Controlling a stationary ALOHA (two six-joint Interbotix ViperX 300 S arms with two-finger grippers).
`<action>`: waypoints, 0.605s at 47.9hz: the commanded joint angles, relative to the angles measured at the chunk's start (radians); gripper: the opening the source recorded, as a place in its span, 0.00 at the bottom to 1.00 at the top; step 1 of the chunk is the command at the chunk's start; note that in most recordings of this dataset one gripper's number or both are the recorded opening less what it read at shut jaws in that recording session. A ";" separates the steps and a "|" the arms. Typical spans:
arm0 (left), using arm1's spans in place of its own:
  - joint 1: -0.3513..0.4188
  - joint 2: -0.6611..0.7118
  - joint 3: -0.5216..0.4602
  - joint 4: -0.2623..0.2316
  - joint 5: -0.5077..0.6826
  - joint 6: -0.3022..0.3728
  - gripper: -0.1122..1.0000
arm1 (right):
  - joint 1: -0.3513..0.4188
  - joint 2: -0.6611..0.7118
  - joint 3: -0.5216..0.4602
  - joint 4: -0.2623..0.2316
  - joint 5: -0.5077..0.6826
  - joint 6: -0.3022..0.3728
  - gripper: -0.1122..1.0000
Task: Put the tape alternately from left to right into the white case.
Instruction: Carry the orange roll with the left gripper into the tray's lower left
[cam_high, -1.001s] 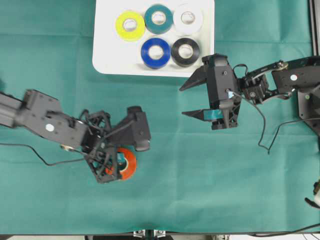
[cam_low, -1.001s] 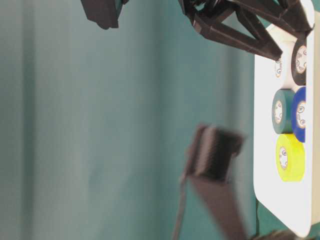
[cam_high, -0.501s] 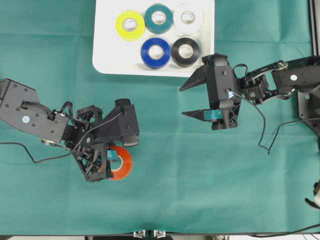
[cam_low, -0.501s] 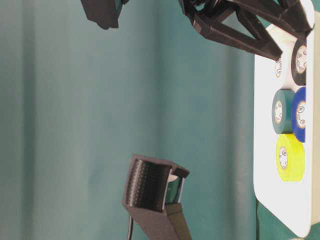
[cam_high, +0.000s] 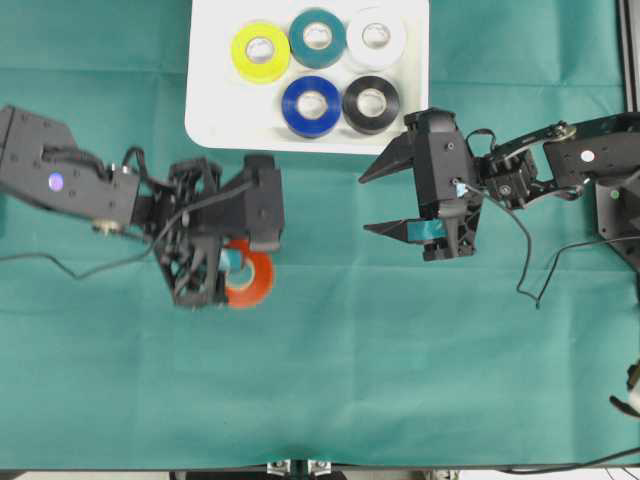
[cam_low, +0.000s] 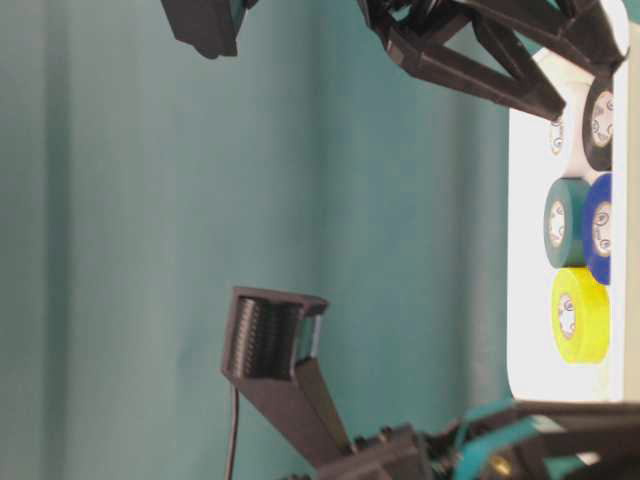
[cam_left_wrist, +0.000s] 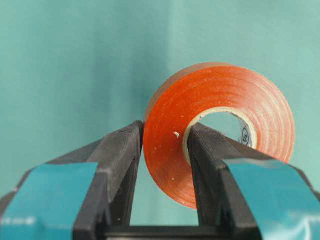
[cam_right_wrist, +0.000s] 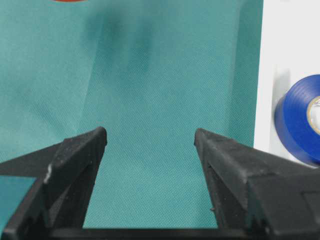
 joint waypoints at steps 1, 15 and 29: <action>0.043 -0.044 -0.011 0.000 -0.005 0.035 0.08 | 0.006 -0.008 -0.012 0.005 -0.008 0.002 0.81; 0.202 -0.060 -0.020 0.000 -0.021 0.147 0.08 | 0.009 -0.006 -0.014 0.006 -0.008 0.002 0.81; 0.344 -0.054 -0.017 0.000 -0.066 0.235 0.08 | 0.009 -0.006 -0.017 0.006 -0.008 0.002 0.81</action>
